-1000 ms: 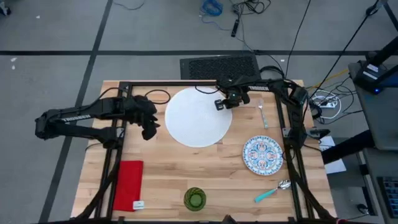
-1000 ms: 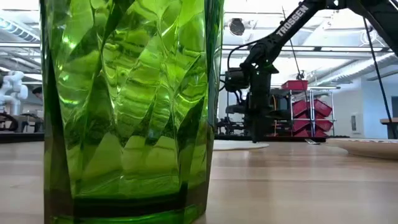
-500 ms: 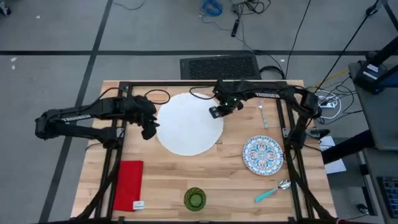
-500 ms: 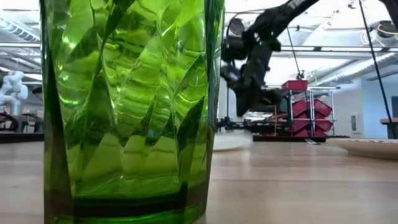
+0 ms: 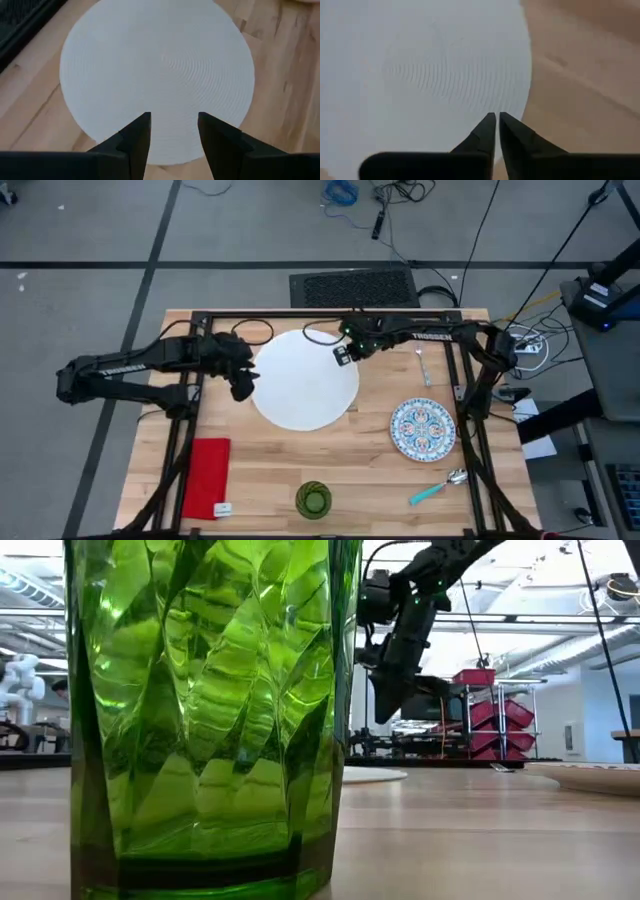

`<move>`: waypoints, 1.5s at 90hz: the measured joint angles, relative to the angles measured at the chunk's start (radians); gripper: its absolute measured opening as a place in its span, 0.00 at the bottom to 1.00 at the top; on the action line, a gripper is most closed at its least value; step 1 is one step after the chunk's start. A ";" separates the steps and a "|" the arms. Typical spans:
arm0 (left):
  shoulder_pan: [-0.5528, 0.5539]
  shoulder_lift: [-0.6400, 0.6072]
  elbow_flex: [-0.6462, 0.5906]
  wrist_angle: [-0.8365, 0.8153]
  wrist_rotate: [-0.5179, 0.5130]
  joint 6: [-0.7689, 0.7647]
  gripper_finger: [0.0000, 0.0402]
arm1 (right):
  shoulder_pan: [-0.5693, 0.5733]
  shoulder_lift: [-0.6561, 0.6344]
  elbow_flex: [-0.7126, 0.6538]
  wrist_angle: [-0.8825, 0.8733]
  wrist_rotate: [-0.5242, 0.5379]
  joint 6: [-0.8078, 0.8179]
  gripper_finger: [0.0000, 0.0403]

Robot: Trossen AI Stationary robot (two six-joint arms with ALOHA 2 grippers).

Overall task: Set table place
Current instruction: Move the white table mat to the center of the table

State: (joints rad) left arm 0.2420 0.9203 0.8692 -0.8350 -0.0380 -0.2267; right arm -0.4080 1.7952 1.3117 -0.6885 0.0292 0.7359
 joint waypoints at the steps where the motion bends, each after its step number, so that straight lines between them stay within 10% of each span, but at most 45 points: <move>1: 0.000 0.000 0.000 0.000 0.000 0.000 0.37 | -0.002 0.003 0.000 0.000 0.000 0.006 0.10; 105: 0.000 -0.001 0.000 -0.011 0.011 -0.021 0.37 | 0.000 0.188 0.000 0.012 0.005 0.031 0.40; 135: 0.000 -0.001 0.000 -0.011 0.011 -0.026 0.37 | 0.018 0.223 0.005 0.010 -0.004 -0.013 0.14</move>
State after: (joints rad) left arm 0.2417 0.9195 0.8692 -0.8463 -0.0265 -0.2531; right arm -0.3903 2.0183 1.3167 -0.6786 0.0249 0.7231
